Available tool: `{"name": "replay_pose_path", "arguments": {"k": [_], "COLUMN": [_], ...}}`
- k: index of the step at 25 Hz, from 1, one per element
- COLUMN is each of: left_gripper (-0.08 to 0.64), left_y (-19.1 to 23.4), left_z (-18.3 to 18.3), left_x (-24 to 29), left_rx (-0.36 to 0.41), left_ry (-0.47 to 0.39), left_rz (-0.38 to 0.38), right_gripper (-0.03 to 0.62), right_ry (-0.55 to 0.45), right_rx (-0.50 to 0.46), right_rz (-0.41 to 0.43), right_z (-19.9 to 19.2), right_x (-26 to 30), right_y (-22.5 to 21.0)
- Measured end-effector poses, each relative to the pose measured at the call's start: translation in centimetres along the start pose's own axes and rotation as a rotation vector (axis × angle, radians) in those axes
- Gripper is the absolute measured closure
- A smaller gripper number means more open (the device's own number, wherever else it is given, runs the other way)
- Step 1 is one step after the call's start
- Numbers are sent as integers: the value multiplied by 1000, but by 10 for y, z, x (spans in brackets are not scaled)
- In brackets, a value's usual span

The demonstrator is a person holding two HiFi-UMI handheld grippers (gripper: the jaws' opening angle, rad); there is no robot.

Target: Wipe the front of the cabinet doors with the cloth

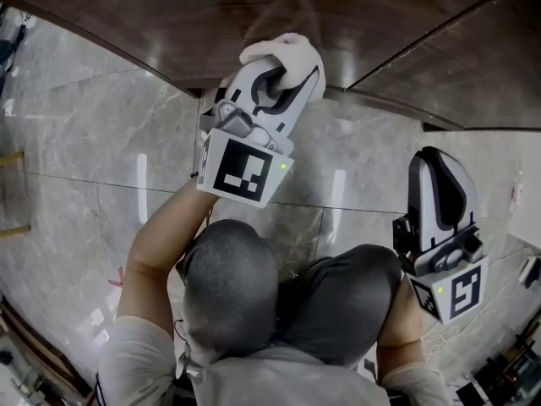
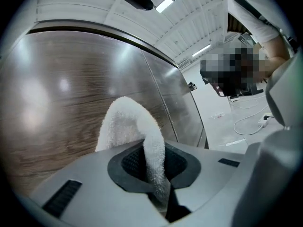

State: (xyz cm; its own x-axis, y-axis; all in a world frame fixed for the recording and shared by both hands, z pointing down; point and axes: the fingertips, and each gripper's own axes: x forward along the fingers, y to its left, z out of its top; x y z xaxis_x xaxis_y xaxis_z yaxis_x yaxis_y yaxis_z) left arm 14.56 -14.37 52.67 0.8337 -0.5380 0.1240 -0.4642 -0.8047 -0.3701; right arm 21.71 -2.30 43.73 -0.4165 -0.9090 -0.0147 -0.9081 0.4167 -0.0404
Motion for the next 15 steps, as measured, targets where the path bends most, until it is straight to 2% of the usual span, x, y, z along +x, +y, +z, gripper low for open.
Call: {"name": "replay_pose_path", "arguments": {"k": [6,11,15], "left_gripper": [500,500,500], "left_y": [-28,-59,-70], "left_z": [10,22,20], "left_x": [24,48,58], "left_rx": [5,69,93], "left_ry": [-35,-41,-34], "left_rz": [-55,-110,-162], "right_gripper": [540,540,540], "right_ry": [5,2,-5], "right_rx": [-25,-19,-21], "right_rz": [-21,-21,-17], "right_z": [-2,-1,-2], "right_x": [-6,-19,-10], "right_y": [-10,-20,-15]}}
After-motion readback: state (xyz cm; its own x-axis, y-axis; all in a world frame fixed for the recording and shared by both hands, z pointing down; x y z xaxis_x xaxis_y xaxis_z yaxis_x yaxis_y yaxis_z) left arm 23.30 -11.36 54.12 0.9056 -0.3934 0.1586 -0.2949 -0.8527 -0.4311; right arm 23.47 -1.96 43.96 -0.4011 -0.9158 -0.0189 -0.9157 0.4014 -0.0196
